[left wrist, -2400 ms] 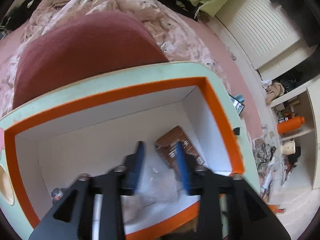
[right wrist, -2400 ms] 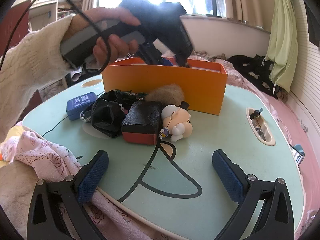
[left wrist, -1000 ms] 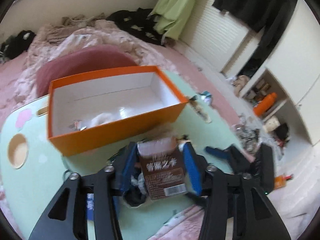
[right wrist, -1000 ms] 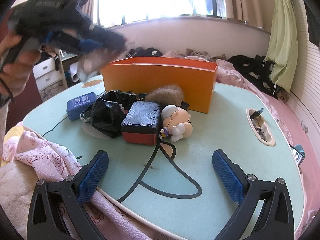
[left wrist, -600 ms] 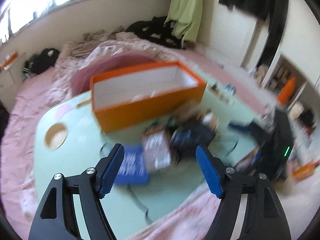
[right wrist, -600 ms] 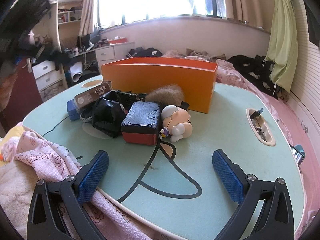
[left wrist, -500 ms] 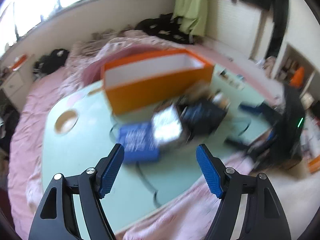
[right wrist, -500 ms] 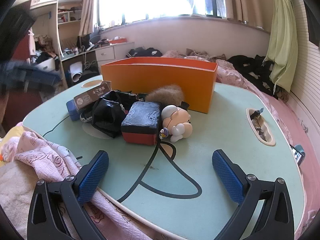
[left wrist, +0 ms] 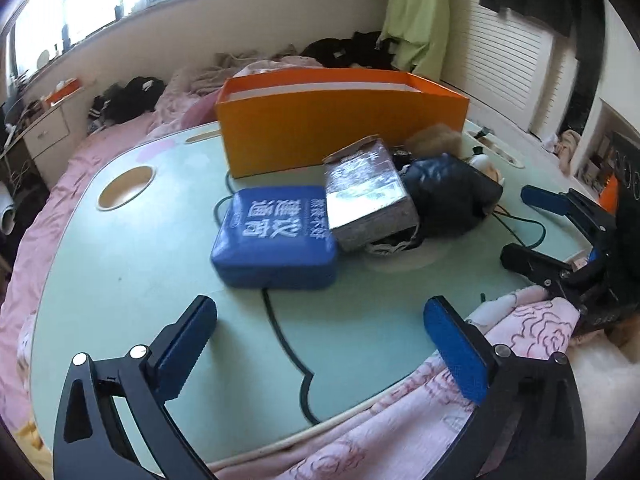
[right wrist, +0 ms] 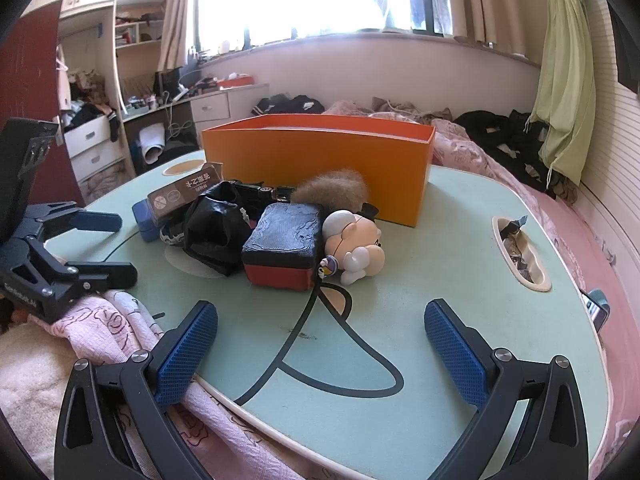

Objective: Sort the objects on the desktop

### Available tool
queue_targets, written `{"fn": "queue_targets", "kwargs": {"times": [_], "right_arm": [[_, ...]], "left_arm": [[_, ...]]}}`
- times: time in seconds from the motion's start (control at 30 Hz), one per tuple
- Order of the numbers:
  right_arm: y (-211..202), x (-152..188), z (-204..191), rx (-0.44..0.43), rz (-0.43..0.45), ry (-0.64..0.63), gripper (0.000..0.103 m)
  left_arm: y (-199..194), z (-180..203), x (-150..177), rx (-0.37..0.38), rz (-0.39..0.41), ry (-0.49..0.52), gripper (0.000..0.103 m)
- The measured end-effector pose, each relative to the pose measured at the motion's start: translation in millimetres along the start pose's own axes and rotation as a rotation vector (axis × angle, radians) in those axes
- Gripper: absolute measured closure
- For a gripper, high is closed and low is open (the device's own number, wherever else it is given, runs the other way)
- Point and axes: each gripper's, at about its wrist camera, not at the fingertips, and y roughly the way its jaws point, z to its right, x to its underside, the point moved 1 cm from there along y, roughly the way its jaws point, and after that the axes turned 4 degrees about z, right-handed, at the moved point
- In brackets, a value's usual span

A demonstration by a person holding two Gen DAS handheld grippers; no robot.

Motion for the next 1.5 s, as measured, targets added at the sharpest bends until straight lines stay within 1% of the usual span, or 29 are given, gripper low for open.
{"fn": "queue_targets", "kwargs": {"times": [0.23,0.37,0.87,0.97,1.0,1.03,1.07,1.1,1.17,1.2,1.23,1.37,1.47,1.5], "right_arm": [[0.8,-0.2,-0.1,0.0,0.001,0.0,0.0],[-0.3,0.6,0.3,0.0,0.001,-0.001,0.0],[-1.0,1.7,0.8,0.0,0.0,-0.001,0.0],[2.1,-3.4,1.7,-0.002,-0.019,0.003,0.0],[2.6,-7.1,1.7,-0.025,-0.036,0.008,0.001],[0.9,-13.6,2.6,-0.066,-0.046,0.022,0.003],[-4.8,-23.7,3.5,-0.106,-0.029,0.04,0.005],[-9.4,-33.8,5.1,-0.12,-0.003,0.049,0.005],[-17.2,-63.6,6.9,-0.114,0.053,0.049,0.005],[-16.0,-75.3,7.5,-0.102,0.056,0.048,0.005],[-10.4,-90.8,10.1,-0.086,0.046,0.051,0.005],[39.1,-149.0,21.3,-0.004,-0.071,0.135,0.005],[76.1,-169.8,23.6,-0.006,-0.131,0.199,0.005],[88.3,-172.0,22.8,0.012,-0.146,0.202,0.005]], "left_arm": [[6.5,4.4,-7.9,0.012,-0.006,0.01,0.0],[9.0,5.5,-7.3,0.031,0.009,0.022,0.0],[6.5,2.0,-5.1,0.024,0.019,0.013,0.0],[6.5,1.9,-5.1,0.024,0.019,0.012,0.0],[6.7,1.9,-5.3,0.025,0.019,0.011,0.0],[6.5,1.3,-5.0,0.026,0.018,0.008,0.0],[6.8,1.3,-4.9,0.025,0.018,0.006,0.0],[6.5,1.2,-5.2,0.024,0.019,0.005,0.0],[6.3,0.8,-5.3,0.023,0.019,0.007,0.0],[6.4,0.9,-5.4,0.024,0.018,0.007,0.0],[6.4,0.9,-5.4,0.023,0.019,0.007,0.0],[6.4,0.8,-5.4,0.024,0.019,0.007,0.0],[6.4,0.8,-5.5,0.024,0.019,0.007,0.0],[6.5,0.6,-5.6,0.024,0.019,0.007,0.0]]}}
